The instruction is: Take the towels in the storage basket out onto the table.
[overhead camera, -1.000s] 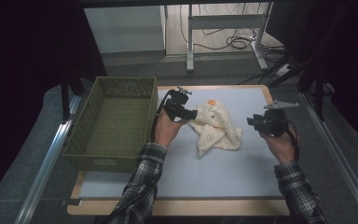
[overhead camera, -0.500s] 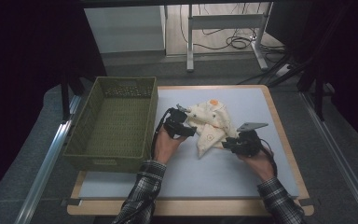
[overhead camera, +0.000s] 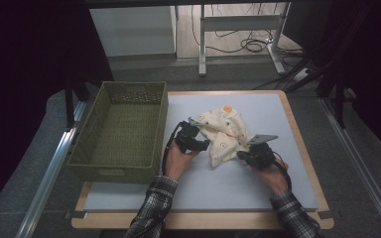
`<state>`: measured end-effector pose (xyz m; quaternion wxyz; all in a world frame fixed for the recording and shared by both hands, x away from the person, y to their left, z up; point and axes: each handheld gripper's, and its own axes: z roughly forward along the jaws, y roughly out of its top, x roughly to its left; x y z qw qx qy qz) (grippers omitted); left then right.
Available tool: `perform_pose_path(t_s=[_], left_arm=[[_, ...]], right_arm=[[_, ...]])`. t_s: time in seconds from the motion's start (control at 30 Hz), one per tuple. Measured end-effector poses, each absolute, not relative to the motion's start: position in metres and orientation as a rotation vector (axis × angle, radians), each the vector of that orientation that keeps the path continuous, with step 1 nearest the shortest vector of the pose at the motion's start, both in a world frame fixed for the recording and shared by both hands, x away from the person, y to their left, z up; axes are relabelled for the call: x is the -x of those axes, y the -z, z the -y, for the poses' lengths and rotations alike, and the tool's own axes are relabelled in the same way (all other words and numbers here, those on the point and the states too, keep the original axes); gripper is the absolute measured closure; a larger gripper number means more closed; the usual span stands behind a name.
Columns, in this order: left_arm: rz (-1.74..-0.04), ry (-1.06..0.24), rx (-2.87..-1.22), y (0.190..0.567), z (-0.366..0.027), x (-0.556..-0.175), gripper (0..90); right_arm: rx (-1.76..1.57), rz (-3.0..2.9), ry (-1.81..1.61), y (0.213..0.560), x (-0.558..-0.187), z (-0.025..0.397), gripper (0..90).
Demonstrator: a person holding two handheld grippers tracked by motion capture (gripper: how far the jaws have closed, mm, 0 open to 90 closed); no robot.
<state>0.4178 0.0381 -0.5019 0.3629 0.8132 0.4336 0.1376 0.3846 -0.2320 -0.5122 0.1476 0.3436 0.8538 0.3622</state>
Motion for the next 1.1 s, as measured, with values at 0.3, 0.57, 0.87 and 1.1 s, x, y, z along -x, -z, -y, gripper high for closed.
perform_pose_path(t_s=[0.3, 0.57, 0.87, 1.1], left_arm=[[-1.098, -0.350, -2.101, 0.509, -0.032, -0.419, 41.0], [-1.068, -0.244, -2.055, 0.519, -0.022, -0.428, 40.0], [-1.042, -0.264, -2.109, 0.531, 0.008, -0.435, 41.9], [-0.970, -0.254, -2.135, 0.528, 0.010, -0.429, 84.7]], right_arm=[[-1.150, -2.355, -0.967, 0.494, -0.374, 0.315, 86.1], [-1.117, -2.365, -1.079, 0.486, -0.356, 0.318, 74.3], [-1.009, -2.521, -1.154, 0.506, -0.342, 0.268, 61.0], [-0.872, -2.580, -1.077, 0.523, -0.330, 0.246, 85.0]])
